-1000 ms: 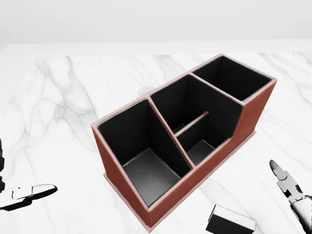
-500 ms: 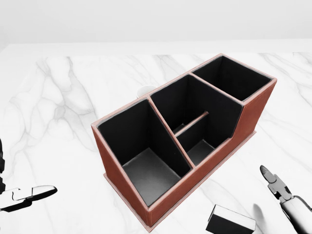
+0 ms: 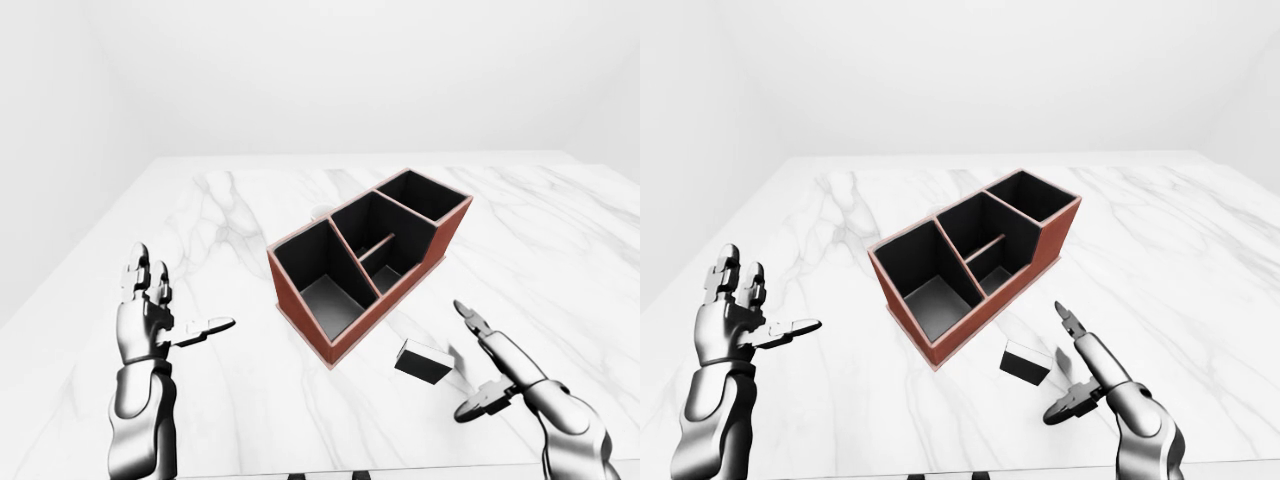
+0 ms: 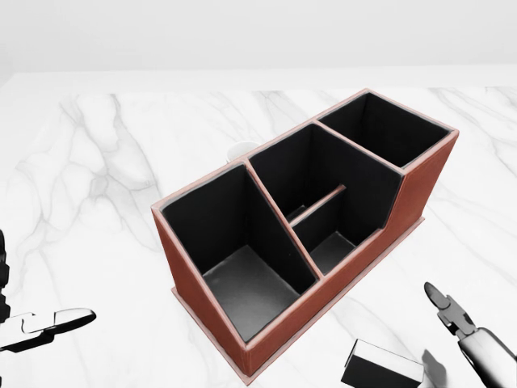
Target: Pick up the book and place it in the left compartment of the caddy.
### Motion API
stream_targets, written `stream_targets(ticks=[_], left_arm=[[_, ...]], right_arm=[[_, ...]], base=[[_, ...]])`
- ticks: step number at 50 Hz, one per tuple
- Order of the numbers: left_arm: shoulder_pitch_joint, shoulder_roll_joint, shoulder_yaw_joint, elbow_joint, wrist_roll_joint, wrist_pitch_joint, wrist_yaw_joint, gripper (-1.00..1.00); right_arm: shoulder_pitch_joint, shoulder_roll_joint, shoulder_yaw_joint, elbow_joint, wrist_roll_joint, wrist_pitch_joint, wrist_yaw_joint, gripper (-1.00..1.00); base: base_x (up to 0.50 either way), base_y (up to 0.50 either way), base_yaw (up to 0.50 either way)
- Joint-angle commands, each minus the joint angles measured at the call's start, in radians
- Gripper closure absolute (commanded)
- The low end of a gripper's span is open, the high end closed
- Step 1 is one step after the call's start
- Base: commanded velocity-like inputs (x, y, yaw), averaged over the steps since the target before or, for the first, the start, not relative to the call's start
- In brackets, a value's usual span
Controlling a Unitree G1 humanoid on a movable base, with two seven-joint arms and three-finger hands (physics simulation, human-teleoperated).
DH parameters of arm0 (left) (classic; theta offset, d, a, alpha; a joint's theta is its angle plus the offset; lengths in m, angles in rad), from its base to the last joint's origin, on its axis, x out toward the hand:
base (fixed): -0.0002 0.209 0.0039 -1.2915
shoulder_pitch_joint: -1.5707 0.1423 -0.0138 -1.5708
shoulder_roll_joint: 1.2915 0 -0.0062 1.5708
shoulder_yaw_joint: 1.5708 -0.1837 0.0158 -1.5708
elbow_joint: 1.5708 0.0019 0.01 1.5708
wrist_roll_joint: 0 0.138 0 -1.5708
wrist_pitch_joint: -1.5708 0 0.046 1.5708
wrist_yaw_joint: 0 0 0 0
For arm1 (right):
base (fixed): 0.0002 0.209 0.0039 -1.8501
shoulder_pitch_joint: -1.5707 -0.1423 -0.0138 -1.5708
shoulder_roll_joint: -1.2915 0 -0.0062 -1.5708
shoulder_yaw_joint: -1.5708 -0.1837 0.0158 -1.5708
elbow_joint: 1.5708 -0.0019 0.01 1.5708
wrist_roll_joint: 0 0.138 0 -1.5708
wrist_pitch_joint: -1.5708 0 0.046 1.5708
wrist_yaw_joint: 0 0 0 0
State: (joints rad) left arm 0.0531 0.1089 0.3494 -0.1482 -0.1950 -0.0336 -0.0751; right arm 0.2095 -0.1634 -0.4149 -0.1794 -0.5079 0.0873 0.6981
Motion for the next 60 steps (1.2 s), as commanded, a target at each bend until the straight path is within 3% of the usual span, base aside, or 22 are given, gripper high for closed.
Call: stream_targets(ticks=[1,60], left_arm=[[-0.001,-0.005,-0.006,0.0,0.007,-0.002,0.0,-1.0],[-0.007,-0.003,-0.023,0.062,0.002,-0.043,-0.001,-1.0]], right_arm=[[-0.013,-0.017,0.005,0.034,-0.006,0.0,0.0,-1.0],[-0.105,-0.091,0.087,0.139,-0.087,0.0,0.0,-1.0]], base=[[0.0,0.0,0.0],[0.0,0.0,0.0]])
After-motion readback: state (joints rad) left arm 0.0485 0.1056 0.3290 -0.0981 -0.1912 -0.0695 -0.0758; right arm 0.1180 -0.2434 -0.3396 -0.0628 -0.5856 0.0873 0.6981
